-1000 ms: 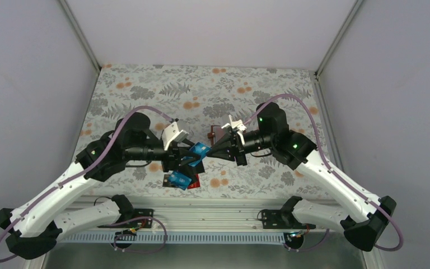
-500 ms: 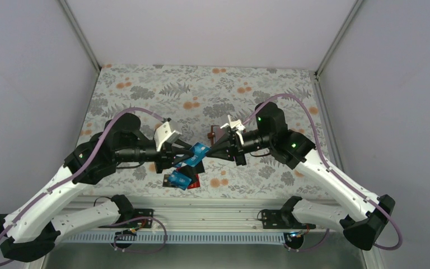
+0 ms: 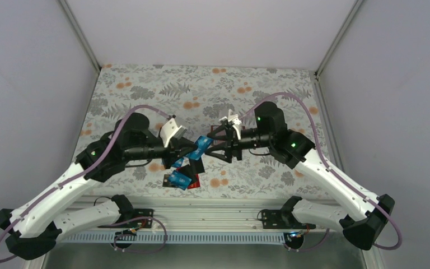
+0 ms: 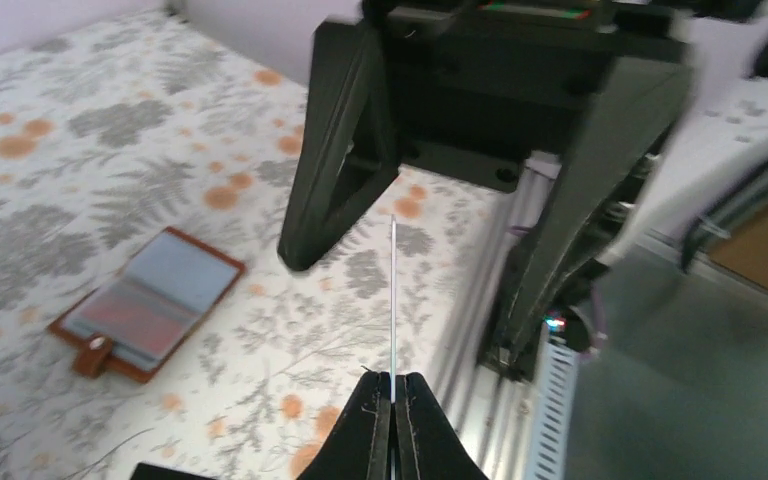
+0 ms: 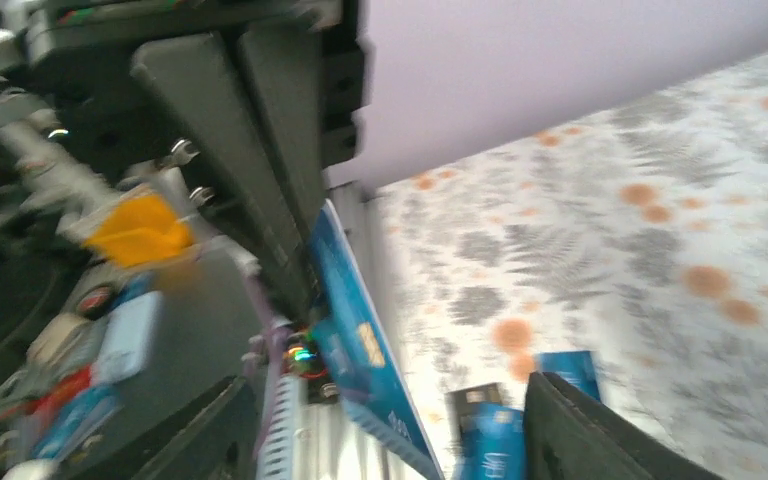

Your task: Put the credit cards into the card holder

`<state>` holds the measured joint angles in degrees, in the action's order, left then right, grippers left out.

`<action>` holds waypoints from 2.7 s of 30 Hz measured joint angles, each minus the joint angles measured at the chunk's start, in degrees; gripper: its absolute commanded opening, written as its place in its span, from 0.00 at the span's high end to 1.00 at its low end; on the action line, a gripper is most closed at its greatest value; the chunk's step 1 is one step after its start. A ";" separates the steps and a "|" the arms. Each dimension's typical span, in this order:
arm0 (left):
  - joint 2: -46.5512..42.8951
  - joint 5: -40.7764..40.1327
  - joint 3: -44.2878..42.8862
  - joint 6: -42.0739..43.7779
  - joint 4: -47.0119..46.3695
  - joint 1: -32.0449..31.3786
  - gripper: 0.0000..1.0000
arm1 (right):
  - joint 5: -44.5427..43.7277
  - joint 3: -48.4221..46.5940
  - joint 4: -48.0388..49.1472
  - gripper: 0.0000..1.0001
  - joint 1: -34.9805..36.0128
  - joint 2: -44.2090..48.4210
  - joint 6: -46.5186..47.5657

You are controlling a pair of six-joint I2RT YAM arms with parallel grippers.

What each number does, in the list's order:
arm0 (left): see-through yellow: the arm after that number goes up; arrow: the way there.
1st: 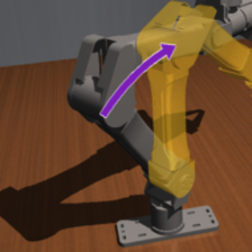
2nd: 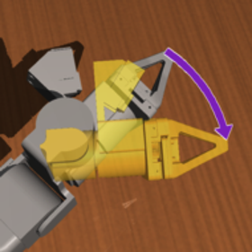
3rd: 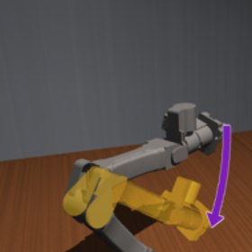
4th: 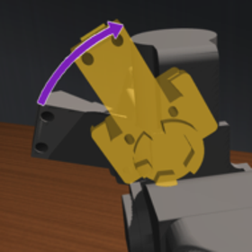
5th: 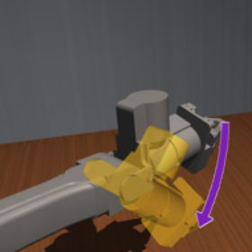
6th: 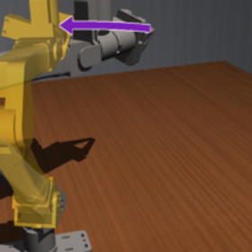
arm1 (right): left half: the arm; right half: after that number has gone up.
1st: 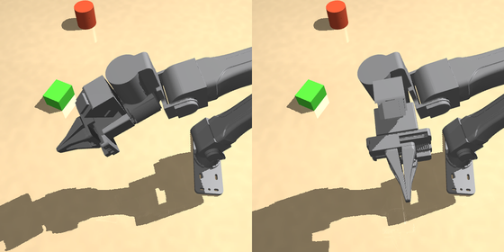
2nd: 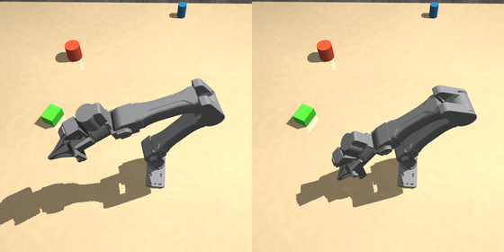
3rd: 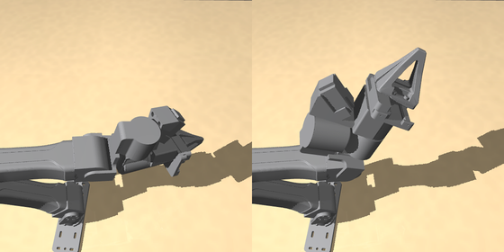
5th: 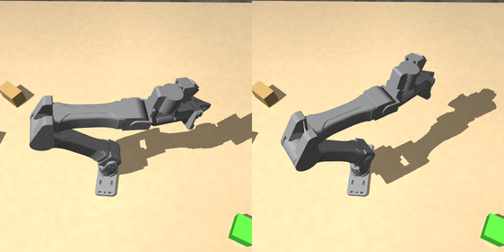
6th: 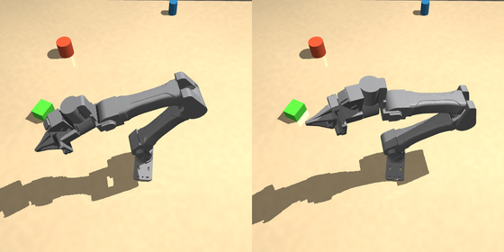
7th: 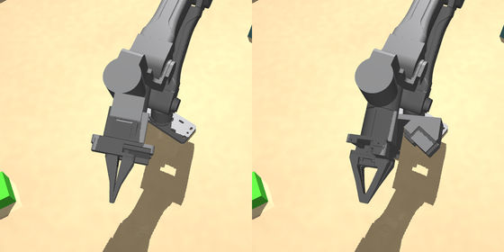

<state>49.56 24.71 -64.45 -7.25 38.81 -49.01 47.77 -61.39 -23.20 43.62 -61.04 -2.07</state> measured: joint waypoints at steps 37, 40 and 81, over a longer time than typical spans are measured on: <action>63.67 -3.02 -14.16 -31.56 -20.48 10.10 0.98 | -22.69 9.73 6.49 0.51 -32.79 -30.80 -28.44; 64.74 -2.99 -14.40 -32.11 -20.22 10.34 0.98 | -22.69 9.73 6.93 0.53 -32.79 -32.46 -28.39; 72.04 -0.04 -21.70 -32.46 -15.98 10.78 0.97 | -19.63 11.04 10.36 0.76 -32.79 -38.99 -26.97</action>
<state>121.60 24.67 -86.15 -39.70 22.83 -38.24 28.14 -50.35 -12.84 10.83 -100.03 -29.04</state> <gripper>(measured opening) 0.026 0.247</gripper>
